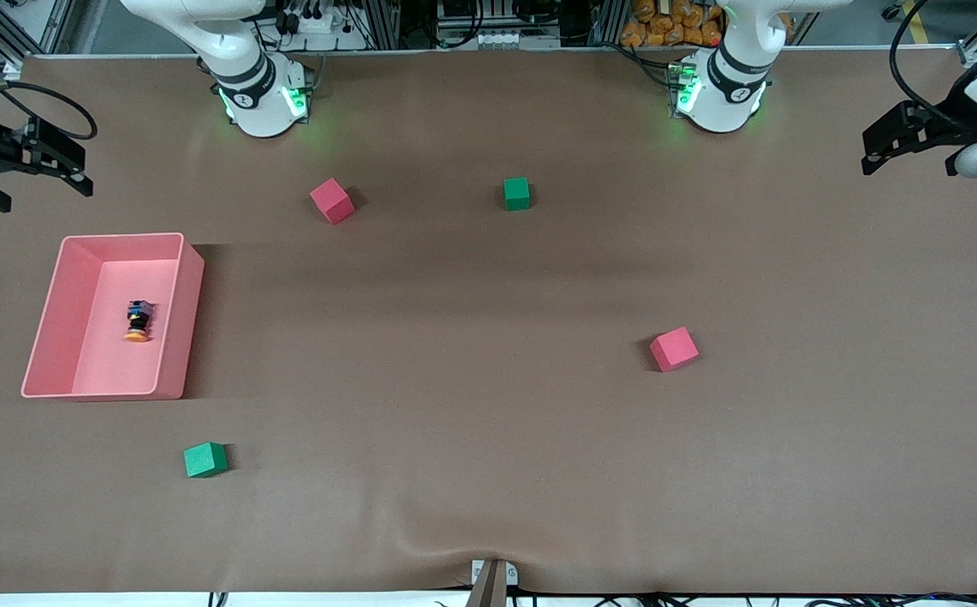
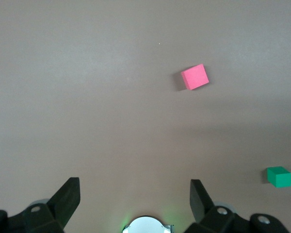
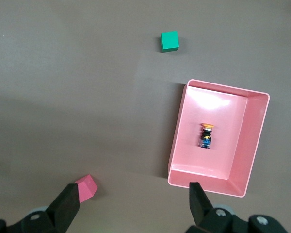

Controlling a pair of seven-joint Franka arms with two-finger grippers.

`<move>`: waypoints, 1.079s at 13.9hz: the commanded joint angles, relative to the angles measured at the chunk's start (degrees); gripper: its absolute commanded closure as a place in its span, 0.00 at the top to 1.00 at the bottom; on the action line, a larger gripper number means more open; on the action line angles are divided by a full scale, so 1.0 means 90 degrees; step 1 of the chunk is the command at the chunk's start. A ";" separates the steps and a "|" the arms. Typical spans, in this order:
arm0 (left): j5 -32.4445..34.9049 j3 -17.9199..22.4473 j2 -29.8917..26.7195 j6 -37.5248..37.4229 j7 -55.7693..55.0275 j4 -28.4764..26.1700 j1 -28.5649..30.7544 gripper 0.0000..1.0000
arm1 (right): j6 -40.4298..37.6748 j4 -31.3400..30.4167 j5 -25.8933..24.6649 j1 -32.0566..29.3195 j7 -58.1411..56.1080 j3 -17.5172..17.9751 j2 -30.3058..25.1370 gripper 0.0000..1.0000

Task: Place and upright button with both arms
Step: 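Move the right gripper toward the button inside the pink tray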

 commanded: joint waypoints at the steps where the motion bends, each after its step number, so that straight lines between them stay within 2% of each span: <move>1: -0.0067 -0.0031 0.0073 -0.0061 -0.0021 0.0180 0.0036 1.00 | -0.0059 0.0199 0.0018 0.0014 -0.0071 -0.0013 0.0095 1.00; 6: -0.0029 -0.0031 0.0122 -0.0061 -0.0031 0.0199 0.0027 1.00 | -0.0088 0.0189 0.0047 -0.0016 -0.0071 -0.0081 0.0153 1.00; 8: -0.0029 -0.0012 0.0141 -0.0061 -0.0031 0.0199 0.0056 1.00 | -0.0108 0.0189 -0.0001 -0.0219 -0.0109 -0.0091 0.0279 1.00; 9: -0.0068 -0.0012 0.0141 -0.0061 -0.0021 0.0199 0.0066 1.00 | -0.0108 0.0170 -0.0050 -0.0308 -0.0100 -0.0091 0.0416 1.00; 11: -0.0049 -0.0002 0.0151 -0.0052 -0.0050 0.0190 0.0056 1.00 | -0.0108 0.0208 -0.0109 -0.0610 -0.0119 -0.0091 0.1077 1.00; 15: 0.0010 -0.0002 0.0151 -0.0042 0.0008 0.0199 0.0046 1.00 | 0.0379 0.0151 -0.0129 -0.1196 -0.0159 -0.0091 0.1850 1.00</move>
